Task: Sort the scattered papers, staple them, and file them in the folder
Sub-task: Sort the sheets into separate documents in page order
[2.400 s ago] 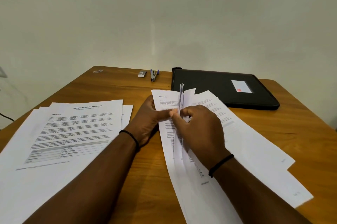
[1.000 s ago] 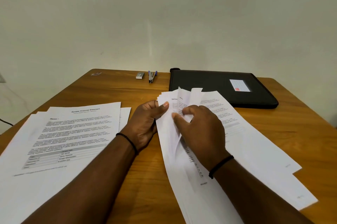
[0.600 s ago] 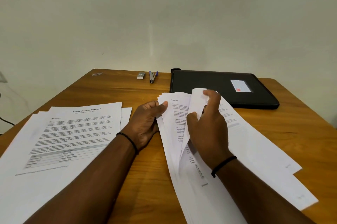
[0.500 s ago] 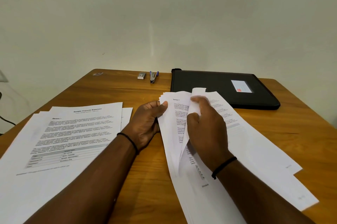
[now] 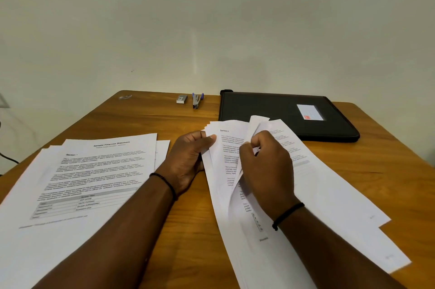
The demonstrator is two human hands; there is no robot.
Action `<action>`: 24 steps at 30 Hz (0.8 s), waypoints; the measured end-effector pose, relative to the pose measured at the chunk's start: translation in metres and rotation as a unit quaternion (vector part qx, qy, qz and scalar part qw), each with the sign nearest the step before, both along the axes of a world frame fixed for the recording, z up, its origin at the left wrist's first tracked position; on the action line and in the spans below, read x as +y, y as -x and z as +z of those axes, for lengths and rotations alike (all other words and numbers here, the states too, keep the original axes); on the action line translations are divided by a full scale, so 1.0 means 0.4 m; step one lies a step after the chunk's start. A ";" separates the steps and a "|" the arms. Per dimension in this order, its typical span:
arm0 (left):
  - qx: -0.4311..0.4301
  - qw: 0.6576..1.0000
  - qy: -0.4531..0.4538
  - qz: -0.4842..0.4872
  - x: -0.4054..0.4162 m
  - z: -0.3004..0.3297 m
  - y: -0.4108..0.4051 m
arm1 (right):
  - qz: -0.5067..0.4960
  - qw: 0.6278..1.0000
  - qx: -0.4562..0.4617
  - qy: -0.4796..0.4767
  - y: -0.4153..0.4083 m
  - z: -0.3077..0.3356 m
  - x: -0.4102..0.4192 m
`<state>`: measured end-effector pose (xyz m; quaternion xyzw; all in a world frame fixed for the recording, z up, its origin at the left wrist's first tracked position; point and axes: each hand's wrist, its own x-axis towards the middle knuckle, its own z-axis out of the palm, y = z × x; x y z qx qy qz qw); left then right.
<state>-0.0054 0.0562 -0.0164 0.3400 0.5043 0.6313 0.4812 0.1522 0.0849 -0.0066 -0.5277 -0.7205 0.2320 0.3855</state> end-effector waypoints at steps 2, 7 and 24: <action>0.001 1.000 0.002 0.001 0.000 0.000 0.001 | -0.005 1.000 0.003 -0.004 -0.002 -0.001 0.005; 0.003 1.000 0.002 -0.004 0.001 -0.001 -0.003 | 0.005 0.999 0.032 -0.002 0.001 -0.003 0.003; 0.012 1.000 -0.007 -0.015 0.005 -0.004 -0.002 | -0.001 0.999 -0.040 -0.035 0.008 -0.006 -0.001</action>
